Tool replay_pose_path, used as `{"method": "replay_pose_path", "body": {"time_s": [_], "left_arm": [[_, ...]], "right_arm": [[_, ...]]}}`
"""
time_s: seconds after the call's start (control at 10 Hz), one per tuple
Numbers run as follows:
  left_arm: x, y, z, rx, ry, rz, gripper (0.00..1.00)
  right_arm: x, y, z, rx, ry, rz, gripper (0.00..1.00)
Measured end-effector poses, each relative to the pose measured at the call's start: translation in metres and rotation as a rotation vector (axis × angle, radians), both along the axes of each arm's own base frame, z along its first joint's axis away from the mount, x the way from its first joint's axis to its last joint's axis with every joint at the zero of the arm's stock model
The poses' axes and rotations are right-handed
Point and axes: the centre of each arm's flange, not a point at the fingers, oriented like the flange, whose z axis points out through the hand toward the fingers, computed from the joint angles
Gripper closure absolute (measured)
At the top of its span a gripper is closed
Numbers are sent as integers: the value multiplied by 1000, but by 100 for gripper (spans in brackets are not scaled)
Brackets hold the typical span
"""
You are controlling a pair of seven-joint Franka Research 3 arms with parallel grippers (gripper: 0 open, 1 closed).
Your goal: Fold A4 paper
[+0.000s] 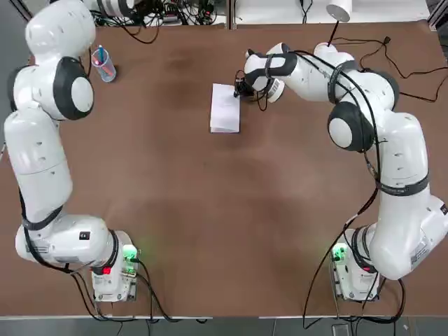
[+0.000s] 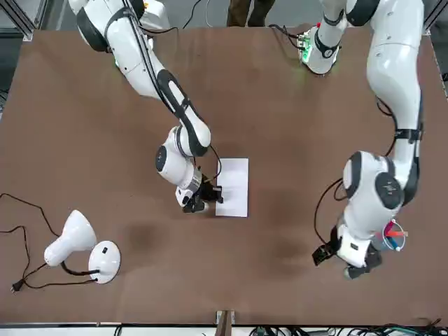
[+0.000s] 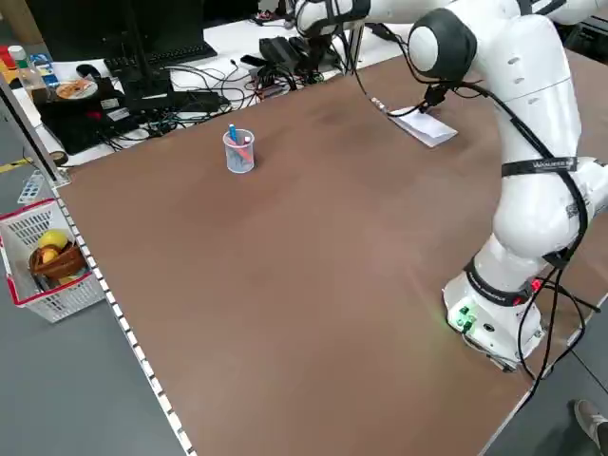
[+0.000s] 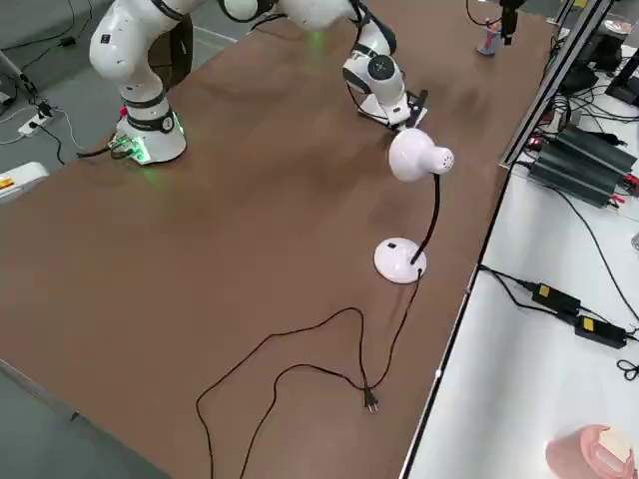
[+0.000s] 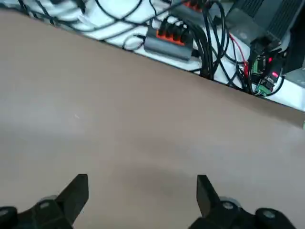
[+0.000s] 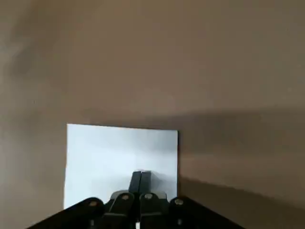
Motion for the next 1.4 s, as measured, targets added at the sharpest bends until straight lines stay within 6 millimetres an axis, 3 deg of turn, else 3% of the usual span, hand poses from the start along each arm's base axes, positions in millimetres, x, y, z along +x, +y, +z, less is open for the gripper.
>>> {"method": "replay_pose_path", "body": {"time_s": [0.4, 0.6, 0.7, 0.8, 1.0, 1.1, 1.3, 1.4], "left_arm": [[-37, 105, 60, 102, 90, -221, 0], [-66, 152, 116, 122, 141, -274, 0], [-84, 161, 146, 128, 166, -275, 0], [-101, 156, 173, 131, 193, -281, 0], [-131, 136, 222, 142, 202, -265, 0], [-146, 127, 245, 145, 200, -238, 0], [-170, 108, 276, 147, 193, -181, 0], [-176, 103, 280, 148, 200, -179, 0]], "right_arm": [[22, 2, 0, 18, -34, -17, 99], [29, 1, 9, 26, -53, -23, 99], [34, 1, 17, 28, -72, -19, 99], [37, 5, 32, 37, -98, -9, 98], [28, 22, 89, 73, -135, 37, 90], [19, 24, 124, 90, -122, 81, 78], [2, -10, 190, 61, -104, 173, 47], [-6, -38, 211, -1, -115, 215, 31]]}}
